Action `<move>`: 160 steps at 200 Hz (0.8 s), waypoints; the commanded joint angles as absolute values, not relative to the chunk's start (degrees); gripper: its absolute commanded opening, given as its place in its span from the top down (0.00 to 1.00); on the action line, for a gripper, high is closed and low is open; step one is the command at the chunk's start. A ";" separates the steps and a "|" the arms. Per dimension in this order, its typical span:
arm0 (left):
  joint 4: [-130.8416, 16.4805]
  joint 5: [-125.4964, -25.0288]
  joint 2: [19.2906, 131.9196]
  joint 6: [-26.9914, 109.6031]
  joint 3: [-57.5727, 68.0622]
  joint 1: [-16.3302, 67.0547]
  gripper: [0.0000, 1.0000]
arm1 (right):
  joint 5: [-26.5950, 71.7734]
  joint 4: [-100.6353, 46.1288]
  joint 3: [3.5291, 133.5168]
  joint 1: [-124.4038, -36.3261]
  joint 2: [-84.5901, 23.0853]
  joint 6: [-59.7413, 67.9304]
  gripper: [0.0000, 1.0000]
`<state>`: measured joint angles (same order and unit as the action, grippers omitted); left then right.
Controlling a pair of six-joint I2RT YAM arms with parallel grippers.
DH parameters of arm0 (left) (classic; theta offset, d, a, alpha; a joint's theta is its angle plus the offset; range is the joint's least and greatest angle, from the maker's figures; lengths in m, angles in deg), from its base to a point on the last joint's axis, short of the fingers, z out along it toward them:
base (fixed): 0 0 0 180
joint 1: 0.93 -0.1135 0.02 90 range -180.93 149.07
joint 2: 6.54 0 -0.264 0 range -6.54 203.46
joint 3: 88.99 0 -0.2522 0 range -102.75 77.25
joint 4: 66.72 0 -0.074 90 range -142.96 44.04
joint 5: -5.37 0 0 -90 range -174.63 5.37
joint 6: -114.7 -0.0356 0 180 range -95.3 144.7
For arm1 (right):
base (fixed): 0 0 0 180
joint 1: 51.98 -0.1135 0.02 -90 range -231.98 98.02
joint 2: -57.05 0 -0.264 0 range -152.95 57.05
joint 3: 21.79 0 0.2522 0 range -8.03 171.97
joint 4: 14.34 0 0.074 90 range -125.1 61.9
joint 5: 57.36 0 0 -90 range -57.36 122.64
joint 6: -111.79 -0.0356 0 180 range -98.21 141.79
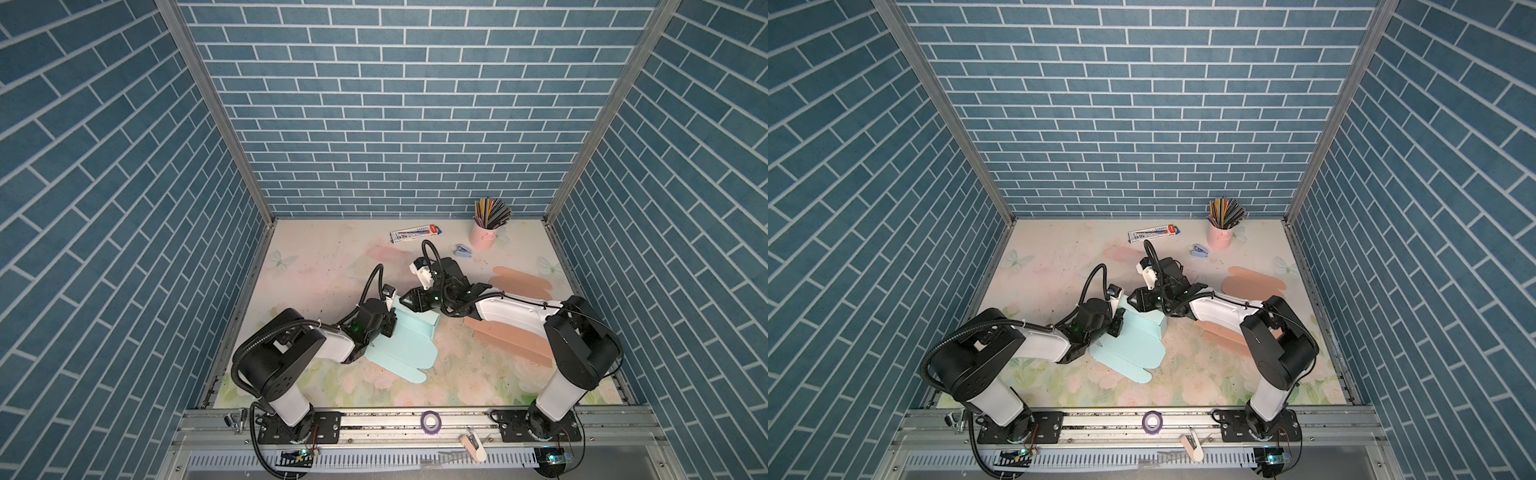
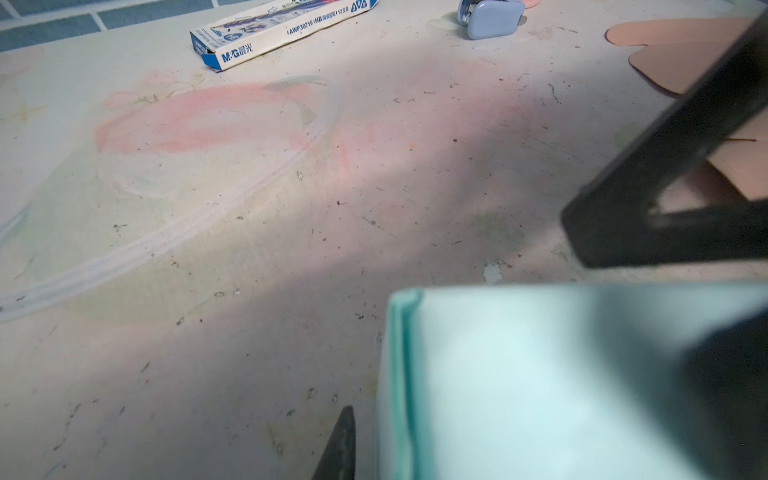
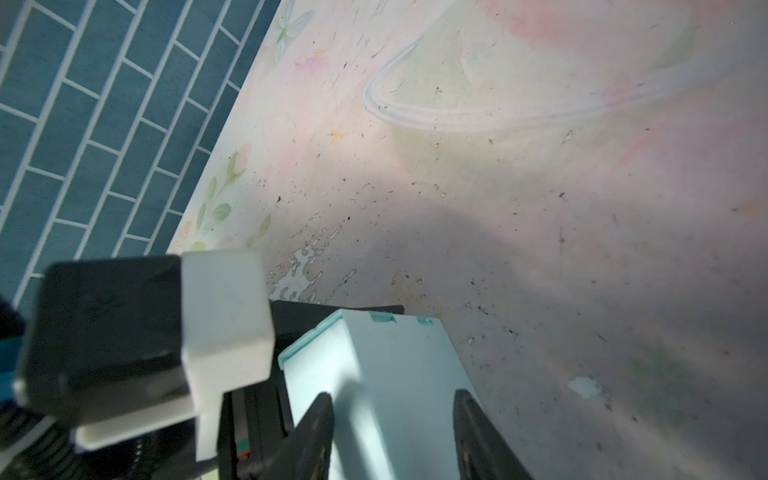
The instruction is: Fold the paper box
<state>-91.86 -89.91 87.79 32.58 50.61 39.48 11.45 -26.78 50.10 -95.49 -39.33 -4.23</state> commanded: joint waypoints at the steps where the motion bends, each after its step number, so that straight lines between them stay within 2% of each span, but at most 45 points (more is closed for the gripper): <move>1: -92.57 -89.93 85.47 32.82 52.41 39.85 0.73 | 17.38 -35.52 52.24 -96.54 -35.36 1.40 0.42; 14: -92.04 -89.93 84.04 33.26 53.32 39.85 0.68 | 19.32 -38.15 53.99 -97.47 -34.35 3.82 0.36; 67: -80.50 -91.91 76.08 35.80 55.13 40.35 0.61 | 20.02 -46.69 58.59 -98.99 -34.61 10.24 0.32; 72: -79.42 -91.82 75.16 36.06 55.47 40.30 0.60 | 20.71 -48.75 59.58 -99.33 -35.02 11.54 0.24; 89: -75.19 -90.76 71.66 38.38 56.49 40.32 0.55 | 23.12 -54.14 62.17 -100.79 -36.31 14.81 0.15; 109: -66.97 -89.67 68.66 41.54 55.80 40.30 0.54 | 23.76 -56.55 63.38 -101.99 -37.29 16.75 0.15; 160: -57.48 -87.19 57.13 46.14 58.01 40.33 0.50 | 27.28 -59.76 66.16 -103.43 -41.35 18.45 0.18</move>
<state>-65.47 -87.88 62.85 42.59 56.86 40.00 24.30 -55.22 64.90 -103.09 -39.40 14.85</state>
